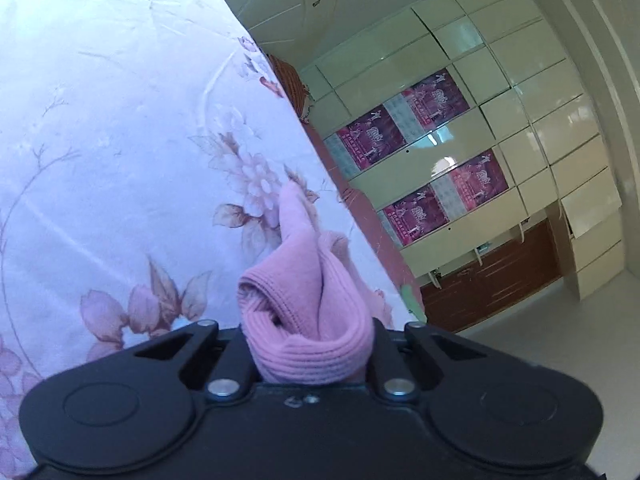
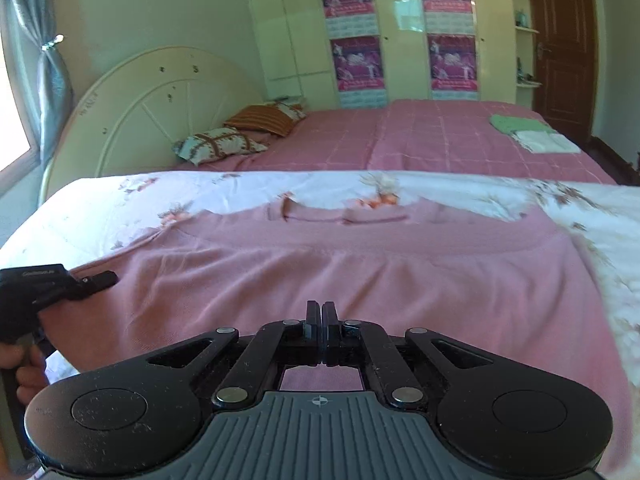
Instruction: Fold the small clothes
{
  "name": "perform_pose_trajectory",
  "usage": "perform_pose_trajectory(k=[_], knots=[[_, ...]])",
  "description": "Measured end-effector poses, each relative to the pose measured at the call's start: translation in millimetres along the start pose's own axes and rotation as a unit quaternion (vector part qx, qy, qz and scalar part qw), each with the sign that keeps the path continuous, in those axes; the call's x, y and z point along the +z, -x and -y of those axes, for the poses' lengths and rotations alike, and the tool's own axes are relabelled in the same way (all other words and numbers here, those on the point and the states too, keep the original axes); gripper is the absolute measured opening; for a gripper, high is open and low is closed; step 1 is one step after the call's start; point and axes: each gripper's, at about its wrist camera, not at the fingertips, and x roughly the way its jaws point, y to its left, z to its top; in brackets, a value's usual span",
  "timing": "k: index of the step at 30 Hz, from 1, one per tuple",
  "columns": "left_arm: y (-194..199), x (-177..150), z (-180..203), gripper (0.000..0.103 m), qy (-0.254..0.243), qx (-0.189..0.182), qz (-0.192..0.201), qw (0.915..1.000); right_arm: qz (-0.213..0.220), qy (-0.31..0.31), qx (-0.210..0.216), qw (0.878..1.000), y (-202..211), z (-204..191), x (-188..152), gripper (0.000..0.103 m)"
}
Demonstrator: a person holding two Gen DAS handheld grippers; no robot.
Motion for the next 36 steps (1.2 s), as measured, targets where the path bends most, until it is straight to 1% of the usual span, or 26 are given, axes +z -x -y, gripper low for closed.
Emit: perform_pose_trajectory(k=[1,2,3,4,5,6,7,10,12,15,16,17,18,20,23,24,25,26,27,28,29,31,32,33,35,36], knots=[[-5.0,-3.5,-6.3,0.009,0.000,0.010,-0.009,0.9999,0.000,0.002,0.007,1.000,-5.6,-0.8,-0.2,0.000],[-8.8,-6.8,-17.0,0.010,0.018,0.014,-0.024,0.9995,-0.006,0.007,0.007,1.000,-16.8,-0.8,-2.0,0.000],[-5.8,-8.9,-21.9,0.013,0.025,-0.002,-0.014,0.9996,-0.028,0.010,-0.004,1.000,-31.3,0.5,-4.8,0.000],[-2.2,-9.6,-23.3,0.014,0.031,-0.005,-0.009,0.9995,-0.067,0.010,-0.015,0.998,-48.9,4.1,-9.0,0.000],[2.8,-10.0,-23.9,0.016,0.040,-0.002,-0.005,0.9992,-0.082,0.007,-0.013,0.996,-58.0,8.9,-13.8,0.000],[7.5,-11.2,-24.0,0.022,0.046,-0.002,0.000,0.9989,-0.069,0.007,-0.004,0.998,-56.4,11.6,-14.9,0.000],[11.3,-12.9,-23.7,0.024,0.050,0.002,0.005,0.9987,-0.070,0.006,0.001,0.998,-55.8,14.6,-15.2,0.000],[13.9,-17.3,-23.4,0.024,0.058,0.010,0.020,0.9980,-0.046,-0.008,0.026,0.999,-49.3,22.3,-15.3,0.000],[12.1,-18.3,-18.9,0.024,0.050,0.027,0.023,0.9981,-0.055,-0.006,0.034,0.998,-55.6,24.5,-18.2,0.000],[9.7,-14.8,-14.0,0.025,0.053,0.044,0.017,0.9975,-0.047,-0.009,0.043,0.998,-53.5,25.0,-17.2,0.000],[7.4,-14.2,-12.6,0.023,0.045,0.047,0.019,0.9977,-0.041,-0.015,0.050,0.998,-51.4,24.9,-15.9,0.000],[3.7,-14.6,-9.4,0.014,0.017,0.061,0.017,0.9979,-0.039,-0.013,0.054,0.998,-52.0,24.7,-16.7,0.000],[1.2,-14.8,-6.6,0.009,-0.006,0.073,0.016,0.9972,-0.047,-0.007,0.052,0.997,-57.4,24.6,-18.9,0.000],[5.3,-9.8,-8.7,0.007,0.021,0.059,0.018,0.9979,-0.043,-0.004,0.056,0.997,-61.7,24.7,-20.8,0.000],[19.7,-4.5,-1.2,0.007,0.026,0.007,0.034,0.9991,-0.046,-0.009,0.051,0.998,-59.1,26.5,-17.6,0.000],[24.7,-3.4,5.2,0.007,0.011,-0.004,0.040,0.9991,-0.043,-0.012,0.049,0.998,-57.2,27.5,-17.9,0.000],[25.3,-3.3,11.0,0.007,-0.012,0.001,0.040,0.9991,-0.042,-0.010,0.053,0.998,-56.2,29.2,-19.7,0.000],[20.4,-2.5,11.5,0.007,-0.019,0.013,0.025,0.9994,-0.042,-0.007,0.058,0.997,-57.0,30.6,-22.1,0.000],[15.2,-1.2,8.1,0.007,-0.009,0.034,0.008,0.9993,-0.040,-0.009,0.063,0.997,-57.8,33.4,-23.8,0.000],[13.5,-0.3,7.3,0.007,-0.006,0.045,0.002,0.9990,-0.041,-0.019,0.071,0.996,-58.9,37.6,-23.3,0.000],[15.4,-0.3,10.6,0.007,-0.010,0.042,0.005,0.9990,-0.046,-0.038,0.080,0.995,-60.3,42.7,-21.6,0.000],[21.8,-1.7,27.5,0.007,-0.023,0.019,0.015,0.9994,-0.053,-0.063,0.091,0.992,-59.9,50.1,-18.0,0.000],[22.8,-3.9,44.6,0.007,-0.045,0.007,0.012,0.9989,-0.048,-0.075,0.090,0.992,-55.3,53.8,-16.6,0.000],[22.9,-6.7,60.4,0.007,-0.068,-0.003,0.008,0.9976,-0.032,-0.087,0.087,0.992,-47.4,59.0,-16.1,0.000],[19.0,-20.9,105.9,0.007,-0.132,-0.027,-0.014,0.9908,0.006,-0.121,0.086,0.989,-25.7,76.6,-15.8,0.000],[14.7,-30.9,129.5,0.007,-0.167,-0.031,-0.025,0.9851,0.020,-0.138,0.081,0.987,-14.6,87.6,-15.7,0.000]])
